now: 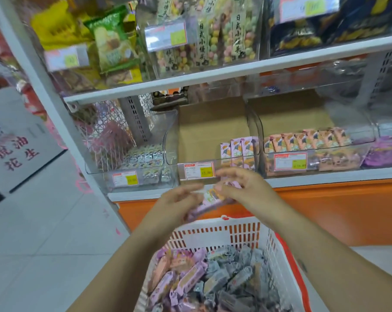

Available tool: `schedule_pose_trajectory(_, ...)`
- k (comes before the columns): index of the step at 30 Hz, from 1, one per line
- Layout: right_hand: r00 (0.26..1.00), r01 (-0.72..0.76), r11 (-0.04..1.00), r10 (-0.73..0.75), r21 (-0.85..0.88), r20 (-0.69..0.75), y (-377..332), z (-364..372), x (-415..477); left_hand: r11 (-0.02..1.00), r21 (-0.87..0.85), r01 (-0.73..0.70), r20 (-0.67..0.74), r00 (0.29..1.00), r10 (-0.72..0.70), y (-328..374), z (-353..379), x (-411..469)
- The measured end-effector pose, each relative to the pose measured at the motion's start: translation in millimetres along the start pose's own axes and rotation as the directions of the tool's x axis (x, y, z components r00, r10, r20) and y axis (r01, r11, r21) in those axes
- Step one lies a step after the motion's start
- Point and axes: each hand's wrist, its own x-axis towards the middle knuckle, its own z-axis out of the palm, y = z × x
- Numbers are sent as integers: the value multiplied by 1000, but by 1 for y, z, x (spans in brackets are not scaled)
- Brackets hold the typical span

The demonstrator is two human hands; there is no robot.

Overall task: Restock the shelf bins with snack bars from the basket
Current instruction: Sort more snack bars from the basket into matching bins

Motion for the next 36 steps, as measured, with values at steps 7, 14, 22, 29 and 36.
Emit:
schedule_pose_trajectory(7, 918, 107, 972, -14, 212, -397, 6, -4, 9, 844, -516, -148, -255, 967, 14, 2, 53, 34)
schedule_pose_trajectory(14, 871, 164, 986, -153, -18, -467, 15, -24, 21, 945, -133, -299, -295, 922, 251, 26, 63, 63)
schedule_pose_trajectory(22, 864, -81, 841, -209, -535, -458, 39, -35, 36, 877, 477, -63, -285, 933, 222, 62, 33, 166)
schedule_pose_trajectory(29, 847, -60, 862, -223, -504, -482, 43, -29, 40, 569, 813, 122, -144, 990, -7, 53, 41, 186)
schedule_pose_trajectory(36, 816, -15, 870, -274, -493, -509, 49, -26, 42, 374, 921, -110, 103, 994, 39, 58, 50, 205)
